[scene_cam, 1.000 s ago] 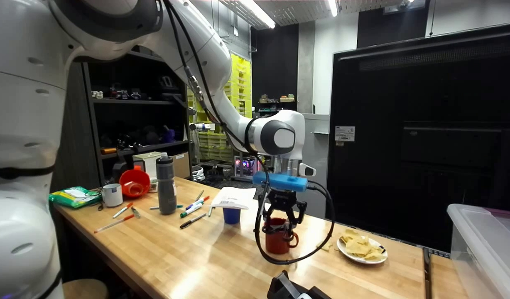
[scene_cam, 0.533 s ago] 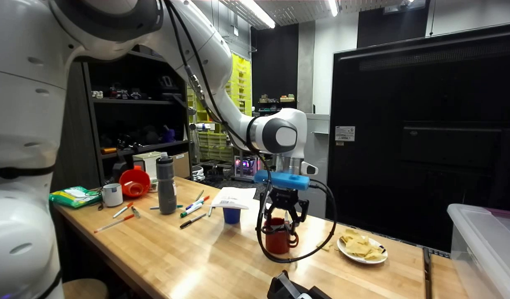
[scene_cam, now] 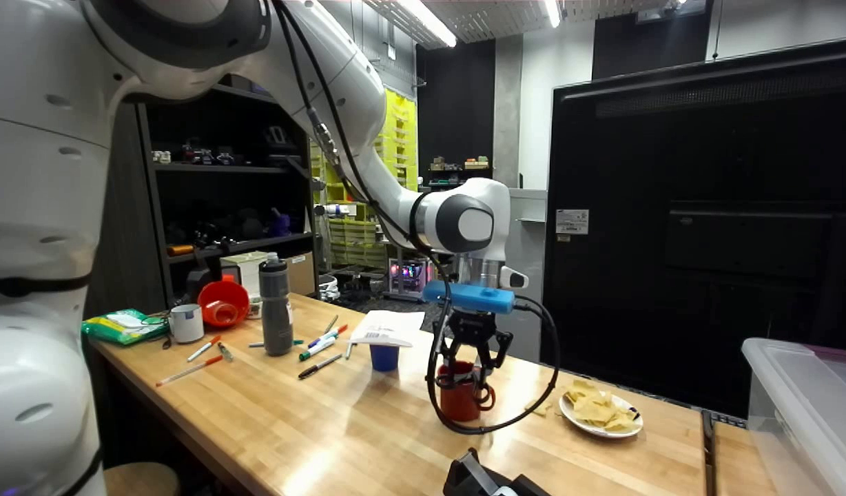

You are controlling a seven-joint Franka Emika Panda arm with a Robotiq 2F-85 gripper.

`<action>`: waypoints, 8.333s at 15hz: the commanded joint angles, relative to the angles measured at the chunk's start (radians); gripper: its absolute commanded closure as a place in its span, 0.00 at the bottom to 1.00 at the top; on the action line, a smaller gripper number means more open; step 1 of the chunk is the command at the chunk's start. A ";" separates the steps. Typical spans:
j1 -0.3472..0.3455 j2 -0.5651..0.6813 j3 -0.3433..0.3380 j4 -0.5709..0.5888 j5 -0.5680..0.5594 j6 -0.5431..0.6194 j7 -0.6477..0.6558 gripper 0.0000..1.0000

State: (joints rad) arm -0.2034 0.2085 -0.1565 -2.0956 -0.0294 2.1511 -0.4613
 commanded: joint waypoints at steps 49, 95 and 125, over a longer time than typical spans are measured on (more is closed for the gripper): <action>-0.022 0.004 0.010 0.062 0.020 -0.039 -0.001 0.43; -0.019 -0.011 0.017 0.043 0.012 -0.050 0.005 0.14; -0.029 -0.027 -0.001 -0.024 0.020 -0.035 -0.009 0.34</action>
State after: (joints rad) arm -0.2210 0.2131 -0.1625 -2.0937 -0.0197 2.1136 -0.4613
